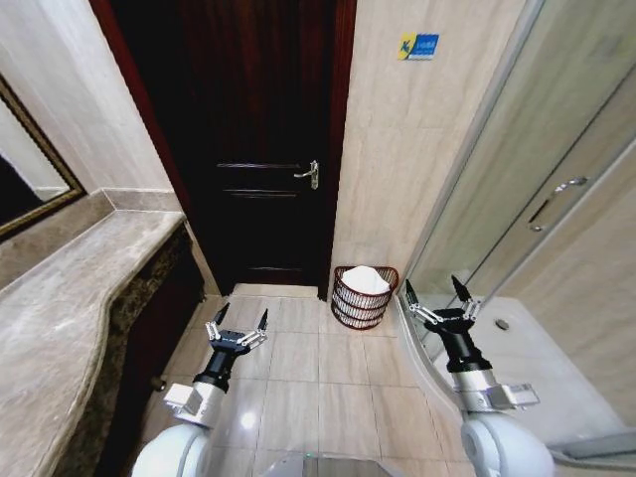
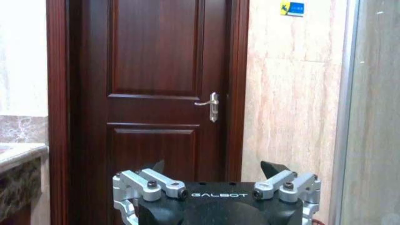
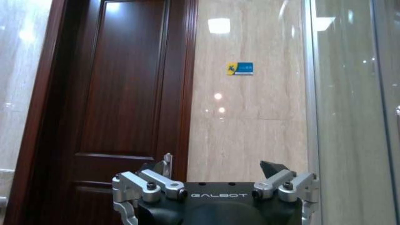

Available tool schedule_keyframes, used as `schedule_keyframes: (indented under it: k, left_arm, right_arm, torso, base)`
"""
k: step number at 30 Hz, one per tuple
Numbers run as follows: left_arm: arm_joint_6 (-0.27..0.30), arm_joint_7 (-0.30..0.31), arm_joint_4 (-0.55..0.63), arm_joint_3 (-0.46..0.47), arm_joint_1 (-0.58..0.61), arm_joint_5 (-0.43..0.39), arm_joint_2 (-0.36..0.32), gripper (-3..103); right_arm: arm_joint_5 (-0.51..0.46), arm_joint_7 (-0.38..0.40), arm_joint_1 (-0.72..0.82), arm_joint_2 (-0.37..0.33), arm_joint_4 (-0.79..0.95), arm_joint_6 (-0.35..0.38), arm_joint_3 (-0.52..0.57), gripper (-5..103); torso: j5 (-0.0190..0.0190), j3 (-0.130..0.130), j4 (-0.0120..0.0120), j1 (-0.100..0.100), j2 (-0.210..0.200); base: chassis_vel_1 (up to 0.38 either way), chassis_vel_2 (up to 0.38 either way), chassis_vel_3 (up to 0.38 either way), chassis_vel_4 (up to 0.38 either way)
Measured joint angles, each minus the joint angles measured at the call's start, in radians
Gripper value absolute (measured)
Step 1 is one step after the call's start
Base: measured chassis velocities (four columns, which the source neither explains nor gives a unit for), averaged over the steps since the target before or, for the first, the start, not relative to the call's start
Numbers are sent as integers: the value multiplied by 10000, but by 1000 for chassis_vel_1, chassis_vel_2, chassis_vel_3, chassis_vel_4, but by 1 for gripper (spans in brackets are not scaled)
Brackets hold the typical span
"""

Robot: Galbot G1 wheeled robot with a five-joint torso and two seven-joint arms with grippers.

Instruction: Discard the used towel into the hamper.

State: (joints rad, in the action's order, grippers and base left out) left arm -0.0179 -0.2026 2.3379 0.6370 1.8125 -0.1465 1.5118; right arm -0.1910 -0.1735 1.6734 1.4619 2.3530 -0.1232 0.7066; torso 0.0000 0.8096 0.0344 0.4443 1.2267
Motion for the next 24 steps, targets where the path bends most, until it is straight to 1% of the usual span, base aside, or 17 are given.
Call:
schedule_keyframes:
  k: [17, 20, 22, 24]
  left_arm:
    - [-1, 0, 0, 0, 0, 0, 0, 100]
    - [-1, 0, 0, 0, 0, 0, 1, 100]
    - [0, 0, 0, 0, 0, 0, 0, 100]
    - [0, 0, 0, 0, 0, 0, 0, 100]
  right_arm:
    - [0, 0, 0, 0, 0, 0, 0, 100]
    - [0, 0, 0, 0, 0, 0, 0, 100]
    - [0, 0, 0, 0, 0, 0, 0, 100]
    - [0, 0, 1, 0, 0, 0, 0, 100]
  torso:
    - [-2, -1, 0, -1, 1]
    - [3, 1, 0, 1, 0]
    - [-3, 0, -1, 0, 0]
    - [-1, 0, -1, 1, 0]
  base:
    - [106, -102, -112, 104]
    - [110, -97, -91, 126]
    - [76, -101, -92, 88]
    - [95, -105, -100, 97]
